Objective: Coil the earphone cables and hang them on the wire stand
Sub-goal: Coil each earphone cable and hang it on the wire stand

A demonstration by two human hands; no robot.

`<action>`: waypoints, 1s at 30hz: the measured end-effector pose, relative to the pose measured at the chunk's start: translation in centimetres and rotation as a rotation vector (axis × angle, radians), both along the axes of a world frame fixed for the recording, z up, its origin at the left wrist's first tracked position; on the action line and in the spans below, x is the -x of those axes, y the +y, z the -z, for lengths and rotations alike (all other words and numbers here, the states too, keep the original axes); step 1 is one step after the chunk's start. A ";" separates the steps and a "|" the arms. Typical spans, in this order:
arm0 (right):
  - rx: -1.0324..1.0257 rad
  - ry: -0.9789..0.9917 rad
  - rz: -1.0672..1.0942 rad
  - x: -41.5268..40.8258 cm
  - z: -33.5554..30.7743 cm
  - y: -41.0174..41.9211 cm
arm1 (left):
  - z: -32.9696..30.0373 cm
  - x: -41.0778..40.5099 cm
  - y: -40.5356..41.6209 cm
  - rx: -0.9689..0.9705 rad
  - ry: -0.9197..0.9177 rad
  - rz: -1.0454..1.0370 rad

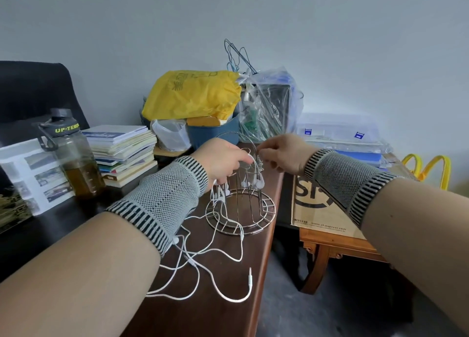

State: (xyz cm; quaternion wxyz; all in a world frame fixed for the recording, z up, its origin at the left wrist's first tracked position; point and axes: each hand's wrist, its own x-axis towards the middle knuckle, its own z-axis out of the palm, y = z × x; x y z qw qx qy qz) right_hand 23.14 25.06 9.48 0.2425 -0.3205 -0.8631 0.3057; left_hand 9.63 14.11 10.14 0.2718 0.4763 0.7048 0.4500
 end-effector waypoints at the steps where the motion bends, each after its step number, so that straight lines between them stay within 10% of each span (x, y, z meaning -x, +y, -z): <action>1: -0.011 -0.008 0.009 0.3 0.1 0.1 | 0.0 0.1 -0.1 0.006 -0.004 0.004; 18: 0.127 0.256 0.189 2.5 2.6 -0.2 | 0.9 1.3 -0.2 0.020 0.078 -0.041; 30: 0.434 0.143 -0.160 0.7 1.9 -1.0 | 0.9 2.2 -1.0 0.033 0.041 -0.102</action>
